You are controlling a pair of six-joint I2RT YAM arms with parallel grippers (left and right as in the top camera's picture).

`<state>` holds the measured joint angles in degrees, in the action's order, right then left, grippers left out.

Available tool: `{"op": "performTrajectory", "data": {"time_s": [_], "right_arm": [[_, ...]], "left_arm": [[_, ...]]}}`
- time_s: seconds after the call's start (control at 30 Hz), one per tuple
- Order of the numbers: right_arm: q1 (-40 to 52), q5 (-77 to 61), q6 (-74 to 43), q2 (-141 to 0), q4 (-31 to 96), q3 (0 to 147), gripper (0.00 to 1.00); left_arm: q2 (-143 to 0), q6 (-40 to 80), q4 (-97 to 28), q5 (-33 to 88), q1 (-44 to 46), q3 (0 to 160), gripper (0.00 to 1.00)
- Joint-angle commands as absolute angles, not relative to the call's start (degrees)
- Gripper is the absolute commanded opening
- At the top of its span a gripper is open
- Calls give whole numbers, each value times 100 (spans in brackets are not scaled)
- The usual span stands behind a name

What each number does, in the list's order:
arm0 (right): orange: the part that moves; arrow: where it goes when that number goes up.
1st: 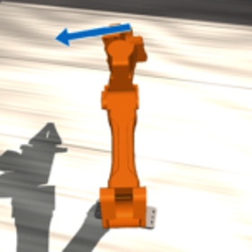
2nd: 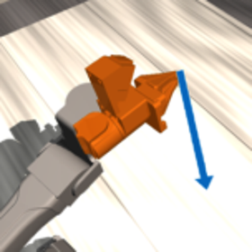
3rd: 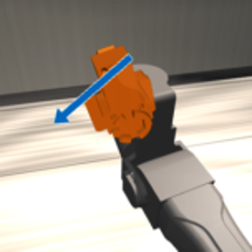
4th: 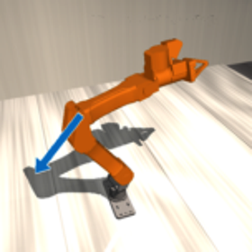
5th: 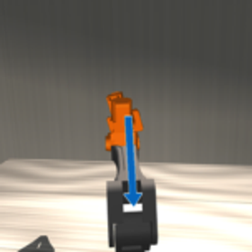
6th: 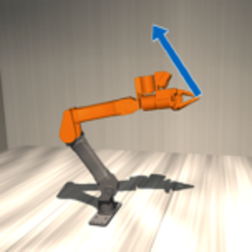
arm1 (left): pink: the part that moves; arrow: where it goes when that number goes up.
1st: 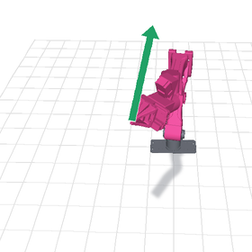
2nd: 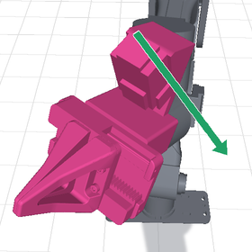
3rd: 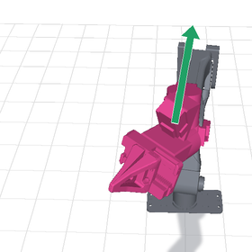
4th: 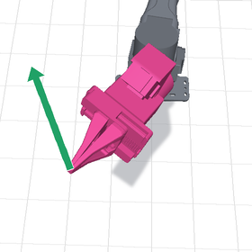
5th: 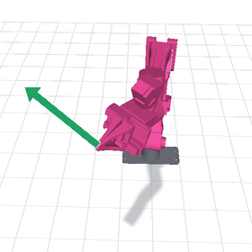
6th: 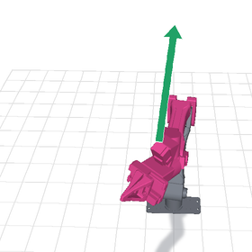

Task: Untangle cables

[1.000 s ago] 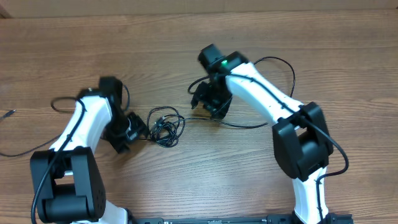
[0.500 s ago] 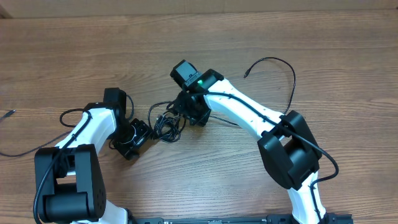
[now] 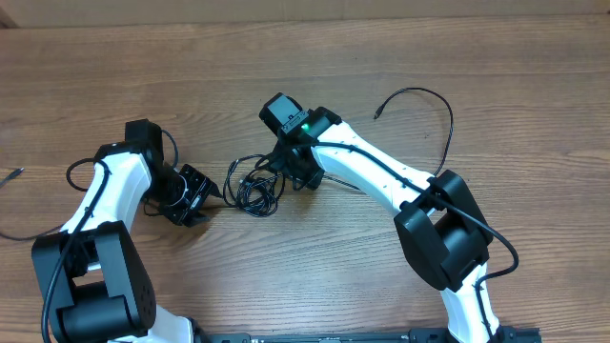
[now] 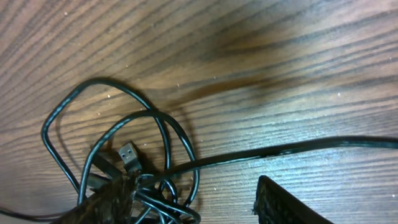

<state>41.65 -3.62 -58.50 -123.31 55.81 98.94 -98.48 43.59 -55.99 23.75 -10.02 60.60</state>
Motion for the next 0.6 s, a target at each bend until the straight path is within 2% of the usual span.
{"op": "performTrajectory", "data": {"time_s": [0.0, 0.23, 0.3, 0.57], "right_arm": [[4154, -86, -5894, -12348, 5509, 9854, 60], [4156, -67, -5889, -12348, 5513, 9854, 55], [4156, -62, -5870, -12346, 5513, 9854, 50], [4156, -43, -5867, -12348, 5581, 9854, 45]], "left_arm": [[-9850, 5054, -5634, 2128, -943, 6149, 54], [-9867, 6045, -5542, 1365, -482, 6084, 53], [-9900, 6285, -5500, 1282, -322, 6077, 51], [-9946, 6788, -5223, 1028, 67, 6066, 36]]}}
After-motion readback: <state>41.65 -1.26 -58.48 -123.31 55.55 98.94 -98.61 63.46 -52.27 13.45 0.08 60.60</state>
